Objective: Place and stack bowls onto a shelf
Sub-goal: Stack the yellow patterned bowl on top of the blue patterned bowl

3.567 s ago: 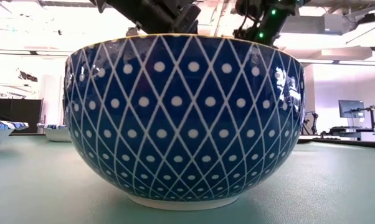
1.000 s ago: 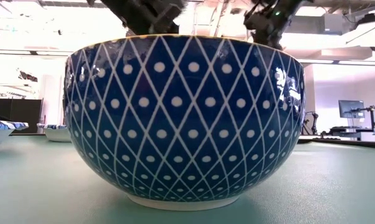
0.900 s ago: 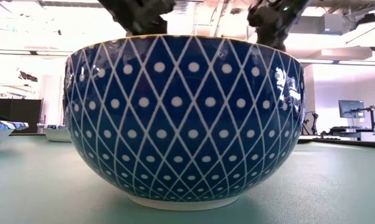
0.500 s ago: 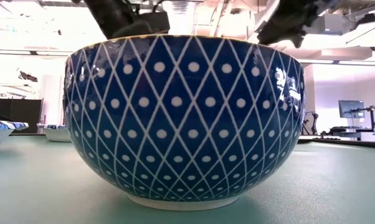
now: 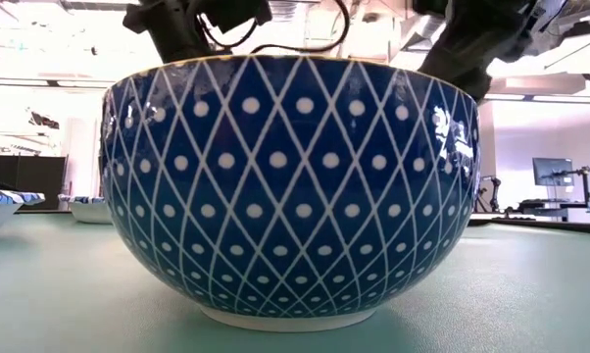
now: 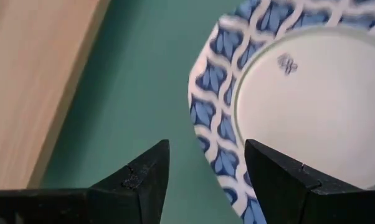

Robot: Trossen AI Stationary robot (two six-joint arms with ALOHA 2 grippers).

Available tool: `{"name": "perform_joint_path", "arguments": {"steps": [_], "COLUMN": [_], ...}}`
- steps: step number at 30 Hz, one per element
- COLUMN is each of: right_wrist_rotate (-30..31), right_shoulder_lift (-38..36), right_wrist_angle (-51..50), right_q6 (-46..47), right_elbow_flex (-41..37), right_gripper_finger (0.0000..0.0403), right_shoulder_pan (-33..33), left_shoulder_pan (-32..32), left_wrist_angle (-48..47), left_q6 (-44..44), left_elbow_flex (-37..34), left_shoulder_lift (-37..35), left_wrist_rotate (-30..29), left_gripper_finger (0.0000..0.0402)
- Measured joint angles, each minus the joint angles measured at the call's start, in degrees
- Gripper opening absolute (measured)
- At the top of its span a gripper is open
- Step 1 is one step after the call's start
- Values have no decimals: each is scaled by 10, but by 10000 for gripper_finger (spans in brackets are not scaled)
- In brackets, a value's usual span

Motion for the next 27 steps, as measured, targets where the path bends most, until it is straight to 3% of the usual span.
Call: {"name": "perform_joint_path", "arguments": {"steps": [2,5,11,17,27], "right_wrist_rotate": [-39,-46,33,89,89], "right_shoulder_lift": [25,42,22,-11,-21], "right_wrist_angle": [-1,-35,-93,-98,-127], "right_q6": [-3,4,36,55,66], "right_elbow_flex": [12,31,38,39,39], "right_gripper_finger": [145,164,185,187,187], "right_shoulder_pan": [-6,-15,-13,2,5], "left_shoulder_pan": [-3,-21,-108,-168,-177], "left_wrist_angle": [4,53,155,195,163], "left_q6": [-4,-10,23,3,-9], "left_elbow_flex": [0,0,1,16,76], "left_shoulder_lift": [-9,-15,8,63,121], "left_wrist_rotate": [18,82,222,195,217], "left_gripper_finger": [194,194,194,194,194]}}
